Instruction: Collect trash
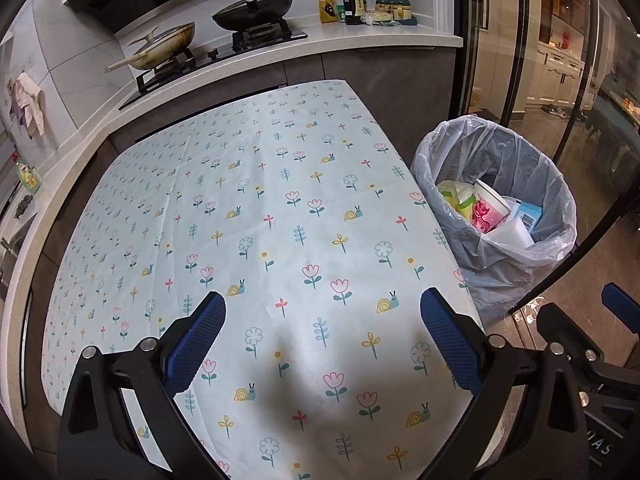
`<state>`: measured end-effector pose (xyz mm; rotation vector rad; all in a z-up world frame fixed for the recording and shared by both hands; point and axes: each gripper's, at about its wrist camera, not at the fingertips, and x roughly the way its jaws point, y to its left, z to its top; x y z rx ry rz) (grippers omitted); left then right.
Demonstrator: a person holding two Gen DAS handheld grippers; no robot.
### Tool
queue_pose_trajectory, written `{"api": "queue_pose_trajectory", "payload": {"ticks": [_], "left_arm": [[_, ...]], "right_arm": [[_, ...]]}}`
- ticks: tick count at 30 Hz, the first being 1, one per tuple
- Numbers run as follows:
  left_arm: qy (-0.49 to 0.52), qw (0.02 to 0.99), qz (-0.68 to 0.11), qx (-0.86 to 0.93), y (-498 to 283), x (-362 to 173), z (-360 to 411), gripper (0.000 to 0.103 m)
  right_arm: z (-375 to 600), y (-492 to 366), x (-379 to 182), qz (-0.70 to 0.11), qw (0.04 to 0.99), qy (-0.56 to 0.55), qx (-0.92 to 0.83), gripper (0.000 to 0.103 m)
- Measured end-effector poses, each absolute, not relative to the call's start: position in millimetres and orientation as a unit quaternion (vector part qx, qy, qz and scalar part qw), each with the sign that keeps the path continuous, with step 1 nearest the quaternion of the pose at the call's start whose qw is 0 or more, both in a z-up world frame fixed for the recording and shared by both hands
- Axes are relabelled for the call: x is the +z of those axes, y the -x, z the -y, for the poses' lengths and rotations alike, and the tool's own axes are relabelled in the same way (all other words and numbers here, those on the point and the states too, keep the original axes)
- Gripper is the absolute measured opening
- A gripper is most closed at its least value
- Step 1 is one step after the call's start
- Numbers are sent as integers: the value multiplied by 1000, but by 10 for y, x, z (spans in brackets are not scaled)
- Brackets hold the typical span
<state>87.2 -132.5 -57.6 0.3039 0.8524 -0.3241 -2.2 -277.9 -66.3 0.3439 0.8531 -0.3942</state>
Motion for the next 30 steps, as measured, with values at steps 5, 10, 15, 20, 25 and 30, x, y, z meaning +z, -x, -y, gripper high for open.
{"api": "queue_pose_trajectory", "payload": {"ticks": [5, 10, 15, 20, 25, 30], "left_arm": [[-147, 887, -409, -157, -874, -577, 1325, 94], [-147, 887, -409, -156, -871, -577, 1328, 94], [-147, 887, -409, -157, -862, -579, 1342, 94], [-147, 887, -409, -157, -877, -576, 1341, 94], [-147, 886, -409, -158, -892, -578, 1337, 94], [-150, 886, -408, -162, -892, -571, 1333, 94]], "right_arm": [[2793, 19, -652, -408, 877, -166, -190, 90], [2803, 21, -653, -408, 877, -165, -190, 90], [2814, 26, -652, -408, 878, -166, -190, 90], [2818, 24, -651, -408, 878, -165, -190, 90], [2826, 20, -651, -409, 877, -165, -190, 90], [2828, 19, -651, -408, 877, -165, -191, 90]]}}
